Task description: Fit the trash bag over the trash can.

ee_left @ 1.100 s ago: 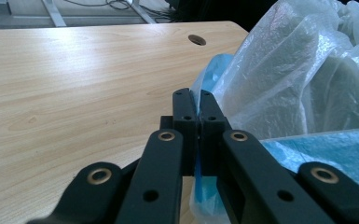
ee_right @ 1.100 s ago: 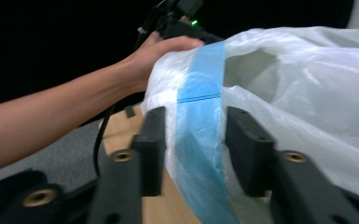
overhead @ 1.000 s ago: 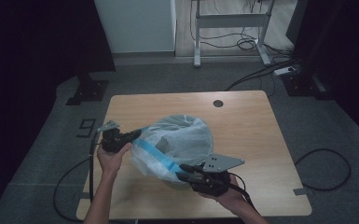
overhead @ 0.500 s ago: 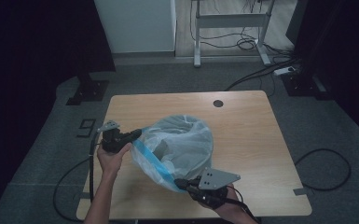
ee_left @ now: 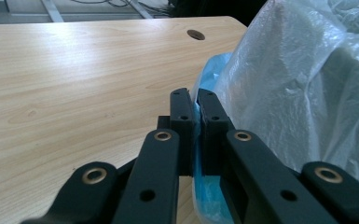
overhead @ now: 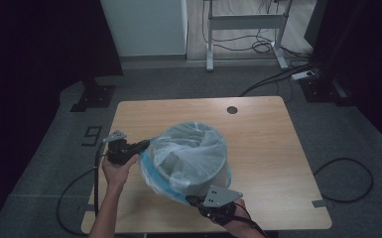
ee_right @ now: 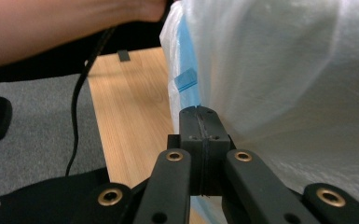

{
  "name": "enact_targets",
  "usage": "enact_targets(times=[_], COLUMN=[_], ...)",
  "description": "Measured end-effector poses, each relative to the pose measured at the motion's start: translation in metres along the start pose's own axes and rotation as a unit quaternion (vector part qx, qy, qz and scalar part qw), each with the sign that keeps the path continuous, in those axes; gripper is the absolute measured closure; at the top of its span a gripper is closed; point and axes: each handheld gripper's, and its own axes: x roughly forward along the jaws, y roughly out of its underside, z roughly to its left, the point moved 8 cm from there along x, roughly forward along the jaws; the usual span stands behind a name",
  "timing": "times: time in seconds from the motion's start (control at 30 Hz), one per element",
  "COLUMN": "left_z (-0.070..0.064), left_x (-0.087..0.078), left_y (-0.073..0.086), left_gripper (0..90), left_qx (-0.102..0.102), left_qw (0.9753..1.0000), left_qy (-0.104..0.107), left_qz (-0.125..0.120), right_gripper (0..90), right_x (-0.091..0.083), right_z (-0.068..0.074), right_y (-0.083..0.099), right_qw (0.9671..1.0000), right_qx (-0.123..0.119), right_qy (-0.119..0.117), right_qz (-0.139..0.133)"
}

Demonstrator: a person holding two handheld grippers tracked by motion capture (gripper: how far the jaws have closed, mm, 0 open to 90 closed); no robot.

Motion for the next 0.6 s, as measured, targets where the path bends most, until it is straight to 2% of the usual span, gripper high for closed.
enact_targets(times=[0.13,0.23,0.33,0.43,0.6], left_z=[0.000,-0.001,-0.001,-0.001,-0.003], left_x=[0.002,0.005,0.009,0.012,0.015], left_y=[0.002,0.004,0.006,0.007,0.009], left_gripper=[86.1,85.8,85.7,85.7,84.9], left_qx=[-0.001,-0.002,-0.004,-0.003,-0.001], left_qw=[1.0000,0.9999,0.9997,0.9996,0.9996], left_qy=[0.001,0.002,0.002,0.002,0.005], left_qz=[0.005,0.015,0.022,0.027,0.028], right_gripper=[89.1,89.0,89.0,89.0,88.8], right_x=[0.007,0.012,0.015,0.017,0.018], right_z=[-0.008,-0.018,-0.024,-0.027,-0.029], right_y=[0.012,0.025,0.034,0.040,0.045], right_qw=[0.9998,0.9992,0.9987,0.9985,0.9982], right_qx=[0.003,0.016,0.029,0.031,0.041], right_qy=[0.010,0.020,0.019,0.018,0.012], right_qz=[0.017,0.030,0.037,0.043,0.041])
